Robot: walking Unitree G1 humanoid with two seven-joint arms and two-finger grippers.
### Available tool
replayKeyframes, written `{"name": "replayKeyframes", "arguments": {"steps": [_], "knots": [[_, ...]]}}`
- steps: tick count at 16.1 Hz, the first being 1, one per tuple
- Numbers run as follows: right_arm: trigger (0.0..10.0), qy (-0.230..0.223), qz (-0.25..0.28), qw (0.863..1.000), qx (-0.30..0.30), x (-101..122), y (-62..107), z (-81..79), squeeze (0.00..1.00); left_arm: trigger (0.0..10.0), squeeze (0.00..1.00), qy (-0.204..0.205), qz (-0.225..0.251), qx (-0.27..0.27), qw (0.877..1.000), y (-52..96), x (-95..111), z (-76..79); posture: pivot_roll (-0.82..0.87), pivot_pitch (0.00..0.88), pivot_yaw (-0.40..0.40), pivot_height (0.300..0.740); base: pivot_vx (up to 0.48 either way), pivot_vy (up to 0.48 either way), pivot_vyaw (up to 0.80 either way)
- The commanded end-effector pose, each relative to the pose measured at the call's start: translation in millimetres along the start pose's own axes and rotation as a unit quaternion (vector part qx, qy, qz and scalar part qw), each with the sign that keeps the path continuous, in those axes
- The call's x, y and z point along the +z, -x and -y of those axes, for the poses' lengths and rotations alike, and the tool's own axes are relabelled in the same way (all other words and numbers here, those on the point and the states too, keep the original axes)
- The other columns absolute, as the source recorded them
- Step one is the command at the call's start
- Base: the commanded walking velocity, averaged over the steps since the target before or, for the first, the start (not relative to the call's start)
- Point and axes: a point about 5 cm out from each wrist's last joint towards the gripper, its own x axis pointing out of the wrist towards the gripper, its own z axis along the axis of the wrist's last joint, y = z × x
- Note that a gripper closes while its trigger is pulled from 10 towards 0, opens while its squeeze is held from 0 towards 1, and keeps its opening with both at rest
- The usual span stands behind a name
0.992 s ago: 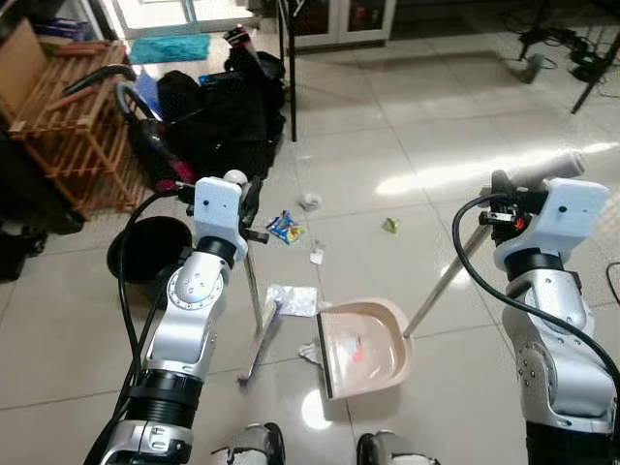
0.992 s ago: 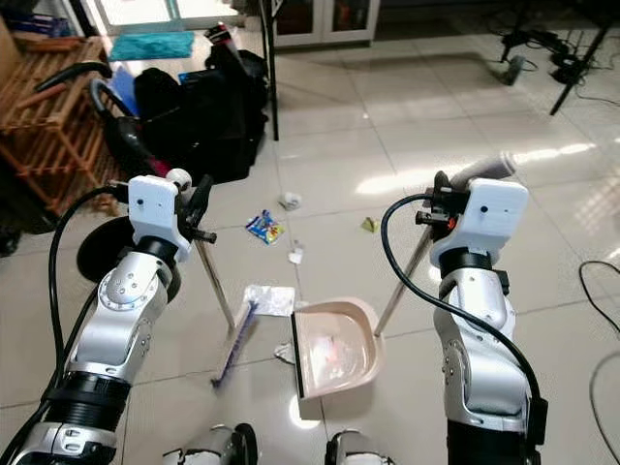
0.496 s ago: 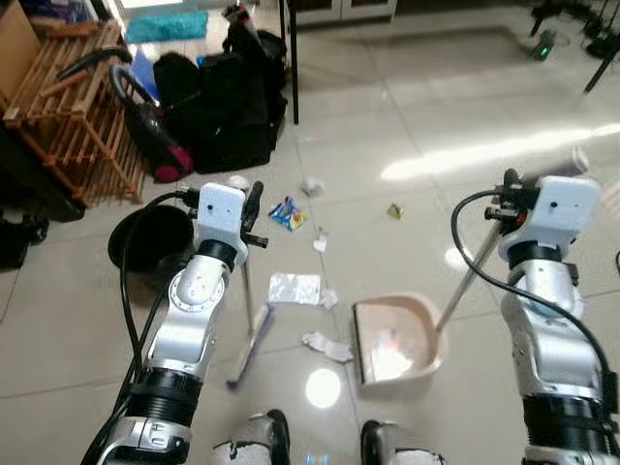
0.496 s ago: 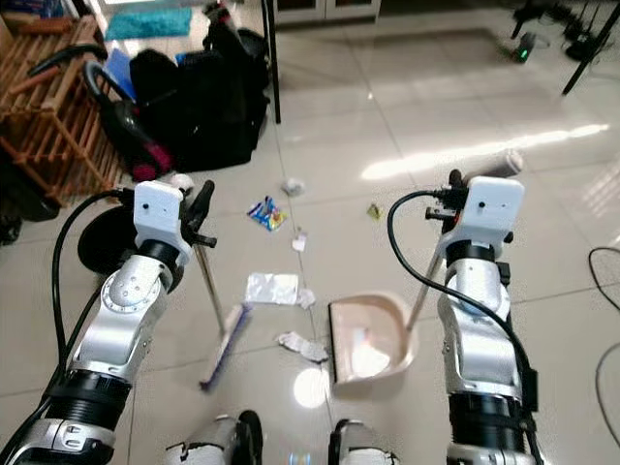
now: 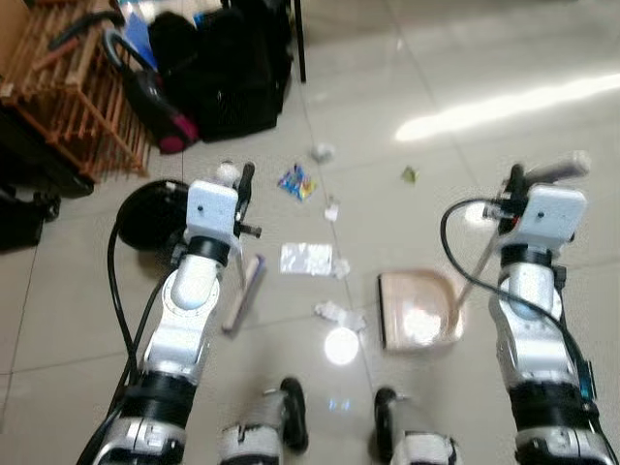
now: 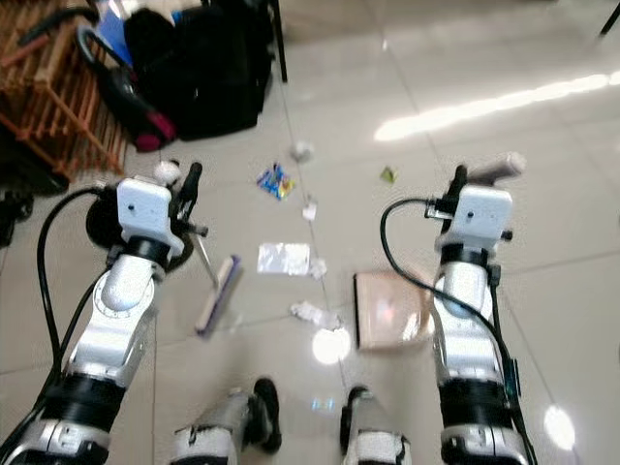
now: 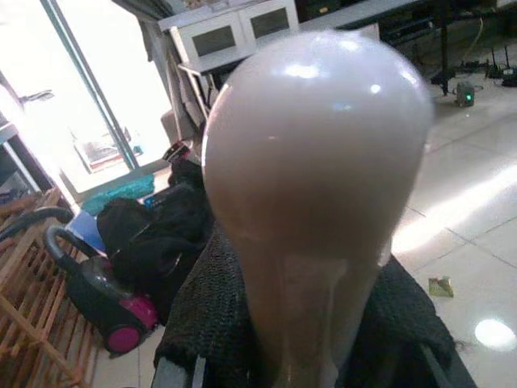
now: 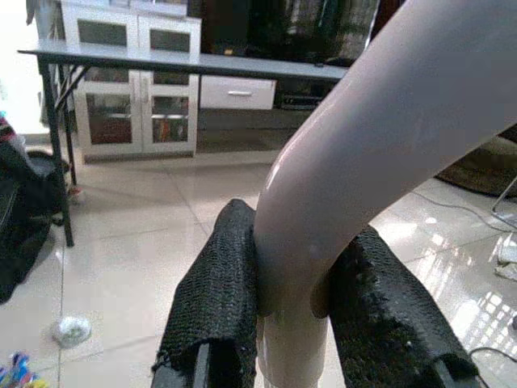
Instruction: Sweep floor
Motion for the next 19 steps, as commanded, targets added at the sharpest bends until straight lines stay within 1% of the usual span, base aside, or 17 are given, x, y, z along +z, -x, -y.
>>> {"name": "replayKeyframes", "arguments": {"steps": [1, 3, 4, 5, 7, 8, 10, 11, 12, 14, 17, 18, 19], "knots": [[10.0, -0.011, 0.034, 0.999, -0.013, 9.1, -4.8, 0.1, 0.0, 10.0, 0.0, -0.013, 0.004, 0.008, 1.0, 2.0, -2.8, -6.6, 0.02, 0.402, 0.116, 0.74, 0.0, 0.0, 0.0], [10.0, -0.007, 0.027, 1.0, -0.014, 4.9, -0.4, -7.5, 0.0, 10.0, 0.0, -0.02, 0.004, 0.012, 1.0, 1.8, -7.6, -7.9, 0.0, 0.412, 0.115, 0.74, 0.0, 0.0, 0.0], [10.0, 0.005, 0.017, 1.0, -0.016, -0.7, 4.2, -14.1, 0.0, 10.0, 0.0, -0.023, 0.0, 0.015, 1.0, -0.1, -11.9, -7.1, -0.01, 0.424, 0.113, 0.74, 0.0, 0.0, 0.0], [10.0, 0.017, 0.014, 1.0, -0.014, -3.5, 9.2, -20.8, 0.0, 10.0, 0.0, -0.025, 0.0, 0.013, 1.0, -2.1, -14.3, -4.7, -0.01, 0.434, 0.112, 0.74, 0.0, 0.0, 0.0], [10.0, 0.021, 0.014, 1.0, -0.009, -4.3, 13.9, -26.9, 0.0, 10.0, 0.0, -0.024, 0.0, 0.009, 1.0, -3.8, -16.8, -1.4, -0.02, 0.44, 0.113, 0.74, 0.0, 0.0, 0.0], [10.0, 0.028, 0.016, 0.999, 0.001, -3.9, 17.6, -31.8, 0.0, 10.0, 0.0, -0.028, 0.002, 0.0, 1.0, -5.8, -18.1, 2.8, -0.02, 0.444, 0.116, 0.74, 0.0, 0.0, 0.0], [10.0, 0.029, 0.02, 0.999, 0.009, -3.2, 22.5, -37.3, 0.0, 10.0, 0.0, -0.022, 0.006, -0.008, 1.0, -11.8, -18.1, 10.7, -0.03, 0.45, 0.117, 0.74, 0.0, 0.0, 0.0], [10.0, 0.017, 0.016, 1.0, 0.008, -2.9, 26.6, -42.5, 0.0, 10.0, 0.0, -0.015, 0.009, -0.012, 1.0, -17.0, -17.2, 17.3, -0.03, 0.453, 0.119, 0.74, 0.0, 0.0, 0.0], [10.0, 0.011, 0.014, 1.0, 0.006, -2.1, 28.8, -45.9, 0.0, 10.0, 0.0, -0.011, 0.01, -0.013, 1.0, -19.4, -16.8, 20.4, -0.04, 0.452, 0.118, 0.74, 0.0, 0.0, 0.0], [10.0, -0.024, -0.003, 1.0, -0.015, 0.0, 35.7, -54.5, 0.0, 10.0, 0.0, 0.014, 0.012, -0.009, 1.0, -26.7, -14.4, 32.8, -0.05, 0.451, 0.118, 0.74, 0.0, 0.0, 0.0], [10.0, -0.06, -0.032, 0.997, -0.032, -1.3, 43.6, -61.5, 0.0, 10.0, 0.0, 0.054, 0.012, -0.002, 0.998, -31.3, -10.8, 50.8, -0.06, 0.45, 0.113, 0.74, 0.0, 0.0, 0.0], [10.0, -0.066, -0.036, 0.997, -0.034, -1.0, 44.9, -62.9, 0.0, 10.0, 0.0, 0.062, 0.011, 0.001, 0.998, -32.5, -10.3, 53.2, -0.07, 0.448, 0.112, 0.74, 0.0, 0.0, 0.0], [10.0, -0.072, -0.042, 0.996, -0.033, 0.6, 46.9, -66.7, 0.0, 10.0, 0.0, 0.079, 0.013, 0.002, 0.997, -36.0, -7.6, 57.7, -0.07, 0.448, 0.11, 0.74, 0.0, 0.0, 0.0]]}}
